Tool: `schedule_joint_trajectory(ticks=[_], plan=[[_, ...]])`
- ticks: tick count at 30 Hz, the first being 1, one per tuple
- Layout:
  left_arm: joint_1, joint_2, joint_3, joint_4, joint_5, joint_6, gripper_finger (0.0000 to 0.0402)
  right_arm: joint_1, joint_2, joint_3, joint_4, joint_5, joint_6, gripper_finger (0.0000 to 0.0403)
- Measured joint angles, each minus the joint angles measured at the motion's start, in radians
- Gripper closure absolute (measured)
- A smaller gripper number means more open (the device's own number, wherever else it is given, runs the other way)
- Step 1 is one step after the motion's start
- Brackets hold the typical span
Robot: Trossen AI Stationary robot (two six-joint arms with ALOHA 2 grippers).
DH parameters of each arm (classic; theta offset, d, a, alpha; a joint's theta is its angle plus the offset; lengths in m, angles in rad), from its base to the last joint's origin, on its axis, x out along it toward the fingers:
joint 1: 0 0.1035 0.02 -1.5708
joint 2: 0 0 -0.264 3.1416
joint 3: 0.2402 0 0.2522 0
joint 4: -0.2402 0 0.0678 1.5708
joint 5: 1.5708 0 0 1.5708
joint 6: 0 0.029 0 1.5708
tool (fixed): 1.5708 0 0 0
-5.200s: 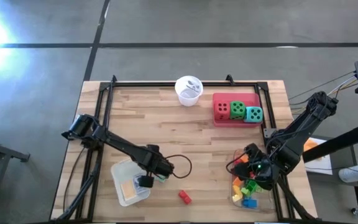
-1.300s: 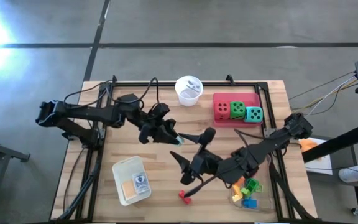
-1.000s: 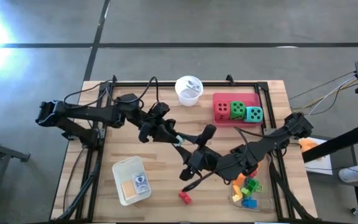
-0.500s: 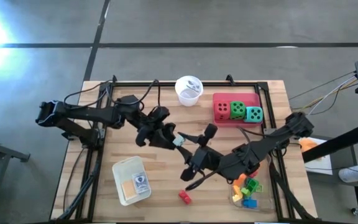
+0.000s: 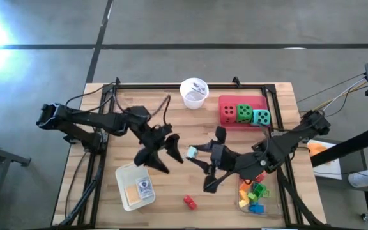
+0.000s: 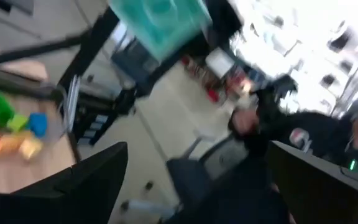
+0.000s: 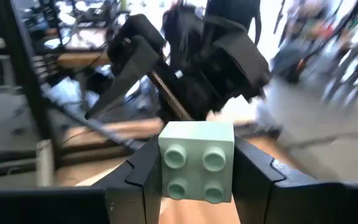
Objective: Pick & Place Toys
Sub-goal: Put the light blue game piece into the transparent bin
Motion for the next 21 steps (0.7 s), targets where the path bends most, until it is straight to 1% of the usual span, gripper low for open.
schedule_joint_trajectory(ticks=[4, 9, 11, 15, 18, 21], plan=[[-0.026, 0.000, 0.000, -0.139, 0.000, 0.087, 0.0014, 0.029, -0.039, 0.000, -0.166, -0.104, 0.208, 0.0271], [-0.021, -0.008, 0.000, -0.327, -0.038, 0.098, 0.0014, 0.098, -0.069, 0.000, -0.369, -0.158, 0.465, 0.0271], [-0.010, -0.014, 0.000, -0.401, -0.056, 0.090, 0.0014, 0.135, -0.076, 0.000, -0.484, -0.164, 0.607, 0.0271], [0.000, -0.037, 0.000, -0.499, -0.088, 0.104, 0.0014, 0.228, -0.077, -0.006, -0.728, -0.173, 0.952, 0.0271], [0.000, -0.065, 0.000, -0.543, -0.119, 0.112, 0.0014, 0.307, -0.077, -0.032, -0.838, -0.176, 1.189, 0.0271], [-0.001, -0.104, 0.000, -0.559, -0.145, 0.138, 0.0014, 0.377, -0.077, -0.058, -0.934, -0.226, 1.404, 0.0271]])
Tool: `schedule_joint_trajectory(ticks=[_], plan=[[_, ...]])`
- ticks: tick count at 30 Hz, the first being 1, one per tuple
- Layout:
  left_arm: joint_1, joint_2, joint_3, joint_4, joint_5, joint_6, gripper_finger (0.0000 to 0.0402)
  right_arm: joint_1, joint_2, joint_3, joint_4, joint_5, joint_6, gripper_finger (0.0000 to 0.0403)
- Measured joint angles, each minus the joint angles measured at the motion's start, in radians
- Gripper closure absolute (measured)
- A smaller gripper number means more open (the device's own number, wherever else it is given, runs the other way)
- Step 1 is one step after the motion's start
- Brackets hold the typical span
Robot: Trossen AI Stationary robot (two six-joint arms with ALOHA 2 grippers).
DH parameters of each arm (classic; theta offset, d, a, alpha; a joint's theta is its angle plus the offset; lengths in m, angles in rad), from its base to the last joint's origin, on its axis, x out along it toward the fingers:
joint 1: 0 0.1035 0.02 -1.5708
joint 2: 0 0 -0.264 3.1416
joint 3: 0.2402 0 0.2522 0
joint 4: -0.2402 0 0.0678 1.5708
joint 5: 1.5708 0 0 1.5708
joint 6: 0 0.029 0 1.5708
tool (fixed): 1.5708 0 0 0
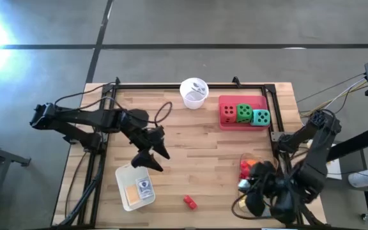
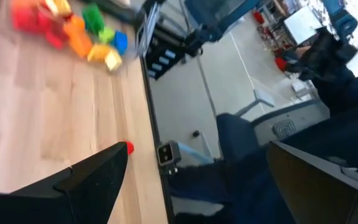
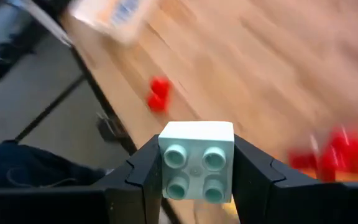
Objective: Pick & Place Toys
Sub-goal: Put the light blue game piece into the transparent bin
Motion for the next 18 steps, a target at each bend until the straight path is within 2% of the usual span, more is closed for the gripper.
schedule_joint_trajectory(ticks=[4, 13, 18], plan=[[0.000, -0.066, 0.000, 0.001, -0.046, 0.022, 0.0014, 0.050, 0.000, -0.055, -0.076, -0.135, 0.233, 0.0271], [0.001, -0.185, 0.000, -0.055, -0.156, 0.045, 0.0014, 0.063, 0.001, -0.260, -0.055, -0.444, 0.398, 0.0271], [0.001, -0.230, 0.000, -0.111, -0.195, 0.052, 0.0014, 0.058, 0.001, -0.362, 0.057, -0.475, 0.399, 0.0271]])
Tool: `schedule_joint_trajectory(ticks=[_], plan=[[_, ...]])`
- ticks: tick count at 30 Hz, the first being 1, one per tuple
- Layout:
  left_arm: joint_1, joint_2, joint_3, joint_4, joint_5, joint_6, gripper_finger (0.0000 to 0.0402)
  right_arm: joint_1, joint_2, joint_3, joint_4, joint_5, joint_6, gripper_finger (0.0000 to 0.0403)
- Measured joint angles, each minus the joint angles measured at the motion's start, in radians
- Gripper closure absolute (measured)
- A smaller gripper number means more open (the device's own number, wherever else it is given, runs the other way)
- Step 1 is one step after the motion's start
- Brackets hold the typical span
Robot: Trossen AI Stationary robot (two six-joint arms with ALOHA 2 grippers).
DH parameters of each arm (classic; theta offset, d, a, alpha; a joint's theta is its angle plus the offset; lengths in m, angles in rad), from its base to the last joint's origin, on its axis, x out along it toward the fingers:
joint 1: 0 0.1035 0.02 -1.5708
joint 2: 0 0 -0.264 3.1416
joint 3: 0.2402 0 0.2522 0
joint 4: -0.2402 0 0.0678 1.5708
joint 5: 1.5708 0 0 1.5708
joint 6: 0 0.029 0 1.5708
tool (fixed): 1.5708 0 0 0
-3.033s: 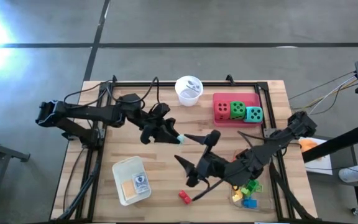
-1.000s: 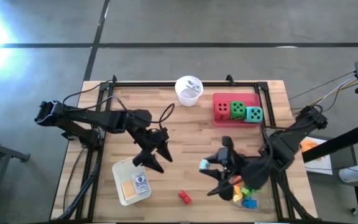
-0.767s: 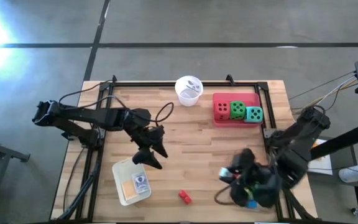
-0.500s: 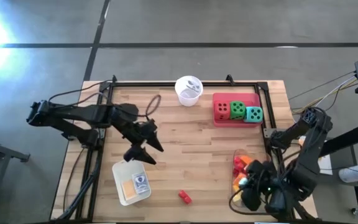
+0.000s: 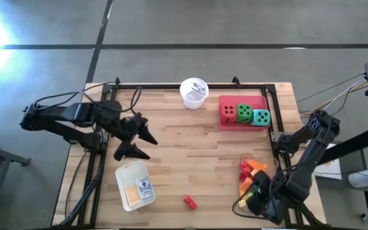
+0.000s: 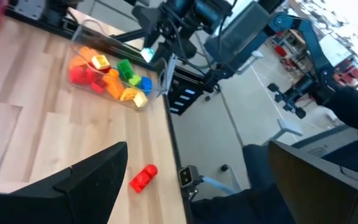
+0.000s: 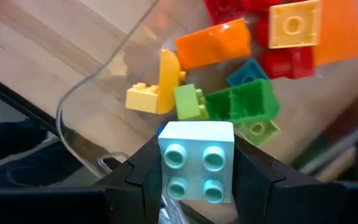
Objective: Pick & Place Toys
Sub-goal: Put the light blue game piece into the transparent bin
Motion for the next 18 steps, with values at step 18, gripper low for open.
schedule_joint_trajectory(ticks=[18], plan=[[0.000, -0.014, -0.001, -0.041, -0.046, 0.028, 0.0014, -0.100, -0.002, -0.246, 0.236, -0.035, -0.112, 0.0271]])
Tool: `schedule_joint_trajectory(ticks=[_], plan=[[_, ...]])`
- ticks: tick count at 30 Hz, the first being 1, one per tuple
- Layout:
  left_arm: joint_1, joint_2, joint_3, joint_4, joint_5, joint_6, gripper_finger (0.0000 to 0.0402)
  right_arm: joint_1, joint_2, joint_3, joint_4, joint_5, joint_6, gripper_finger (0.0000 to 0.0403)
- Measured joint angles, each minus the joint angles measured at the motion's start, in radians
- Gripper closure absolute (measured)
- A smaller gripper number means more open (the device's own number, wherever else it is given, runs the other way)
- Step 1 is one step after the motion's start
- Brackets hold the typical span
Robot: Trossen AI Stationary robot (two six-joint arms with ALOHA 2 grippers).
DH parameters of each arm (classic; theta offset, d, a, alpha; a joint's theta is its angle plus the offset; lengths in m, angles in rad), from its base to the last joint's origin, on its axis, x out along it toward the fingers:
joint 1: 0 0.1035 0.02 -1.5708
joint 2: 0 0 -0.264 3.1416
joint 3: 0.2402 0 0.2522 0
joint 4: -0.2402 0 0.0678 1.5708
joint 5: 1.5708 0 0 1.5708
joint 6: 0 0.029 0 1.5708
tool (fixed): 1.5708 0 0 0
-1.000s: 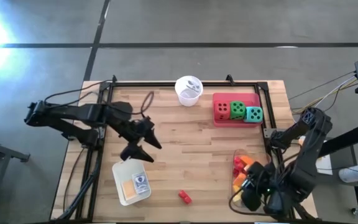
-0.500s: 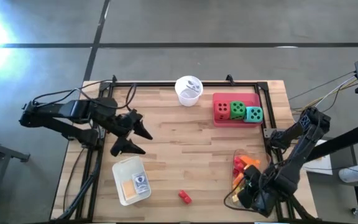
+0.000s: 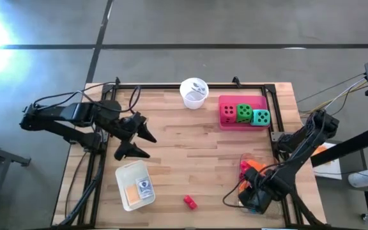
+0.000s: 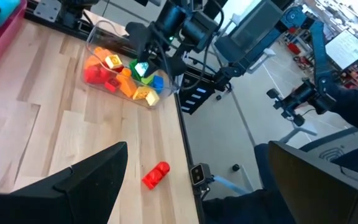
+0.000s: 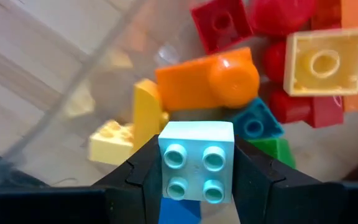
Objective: Pick & Place Toys
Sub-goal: Put the light blue game piece into the transparent bin
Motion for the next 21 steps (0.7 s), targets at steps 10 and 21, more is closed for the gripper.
schedule_joint_trajectory(ticks=[10, 21], plan=[[0.000, -0.001, 0.000, 0.002, -0.008, 0.000, 0.0014, -0.006, 0.000, -0.070, 0.089, -0.039, 0.012, 0.0271], [0.000, -0.001, 0.000, 0.002, -0.019, 0.000, 0.0014, -0.009, 0.000, -0.088, 0.092, -0.040, 0.008, 0.0271]])
